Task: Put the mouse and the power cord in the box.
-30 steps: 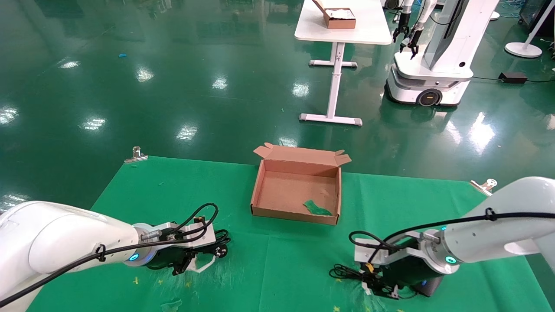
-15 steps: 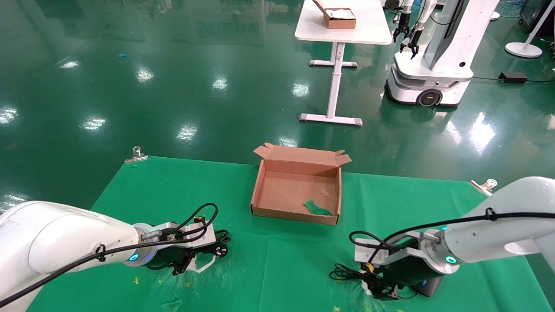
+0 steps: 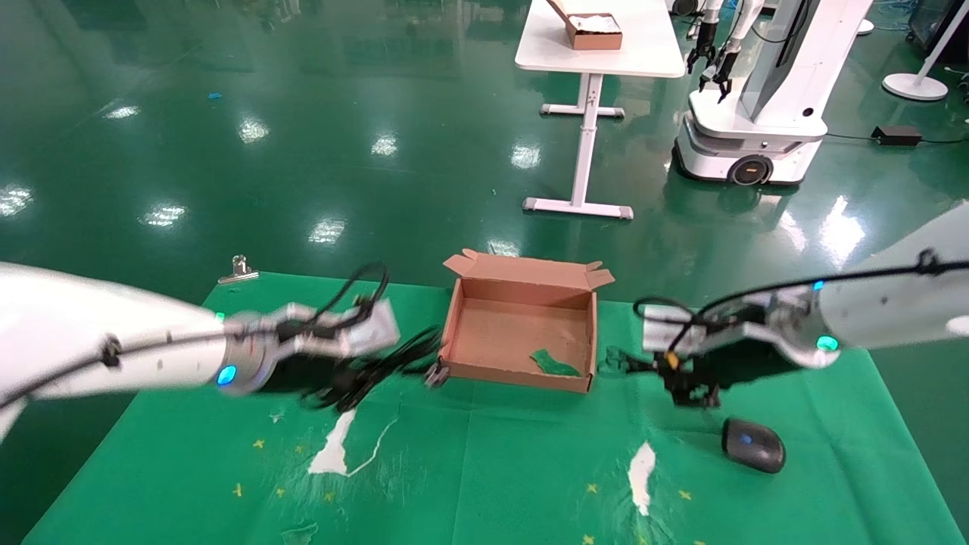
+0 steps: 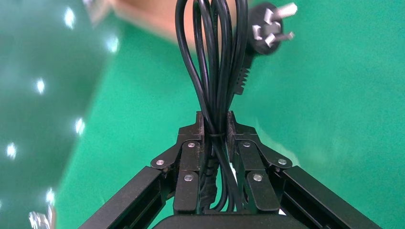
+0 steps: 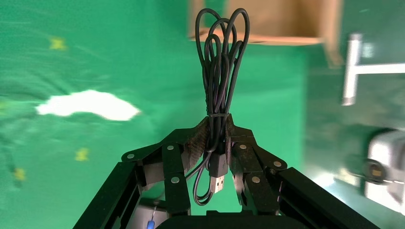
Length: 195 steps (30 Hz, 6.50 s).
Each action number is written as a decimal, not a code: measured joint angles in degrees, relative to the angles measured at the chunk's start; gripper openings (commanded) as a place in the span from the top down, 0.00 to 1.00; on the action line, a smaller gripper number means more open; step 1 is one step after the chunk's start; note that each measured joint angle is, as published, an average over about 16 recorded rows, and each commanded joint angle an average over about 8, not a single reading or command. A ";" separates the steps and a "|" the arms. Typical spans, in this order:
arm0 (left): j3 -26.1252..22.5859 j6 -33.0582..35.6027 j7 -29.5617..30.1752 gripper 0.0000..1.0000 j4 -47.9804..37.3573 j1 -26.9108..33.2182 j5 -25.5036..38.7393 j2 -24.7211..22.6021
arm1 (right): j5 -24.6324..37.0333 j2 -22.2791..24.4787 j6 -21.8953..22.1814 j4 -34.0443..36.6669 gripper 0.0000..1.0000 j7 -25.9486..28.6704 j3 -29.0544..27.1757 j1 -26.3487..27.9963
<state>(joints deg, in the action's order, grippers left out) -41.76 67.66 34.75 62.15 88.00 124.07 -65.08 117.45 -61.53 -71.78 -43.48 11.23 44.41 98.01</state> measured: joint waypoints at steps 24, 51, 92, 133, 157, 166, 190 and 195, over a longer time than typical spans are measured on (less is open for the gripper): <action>-23.63 -35.87 12.61 0.57 -5.92 0.60 15.01 -14.03 | 5.89 7.05 -6.63 -21.79 1.00 12.88 -1.06 7.66; -38.16 -39.11 41.51 0.00 -9.51 7.29 25.75 -13.05 | 4.88 6.83 -7.92 -25.89 1.00 14.92 -0.87 6.01; -33.45 -32.68 52.81 0.00 -1.75 8.88 28.58 4.64 | -13.13 -17.11 24.32 13.30 1.00 -22.30 8.03 5.05; -33.41 -32.65 52.85 0.00 -1.71 8.84 28.66 4.68 | -18.71 -16.24 32.21 18.46 0.00 -19.81 16.56 0.41; -32.56 -31.93 51.73 0.00 -1.53 8.32 27.05 5.04 | -38.00 -1.73 16.50 1.94 0.00 -13.26 1.26 -12.08; -27.16 -27.31 44.70 0.00 -0.33 5.09 16.91 7.36 | -46.65 4.77 9.51 -5.43 0.00 -10.32 -5.56 -17.68; -3.70 -7.20 14.23 0.00 4.88 -8.90 -27.05 17.43 | -69.53 21.96 -9.02 -24.94 0.00 -2.54 -23.61 -32.52; 1.22 -2.98 7.84 0.00 5.98 -11.83 -36.27 19.54 | -73.05 24.60 -11.86 -27.92 0.00 -1.35 -26.38 -34.78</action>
<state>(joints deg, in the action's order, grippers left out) -40.54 64.67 42.60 68.12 76.18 87.80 -45.54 44.40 -36.93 -83.64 -71.40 9.88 18.04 63.22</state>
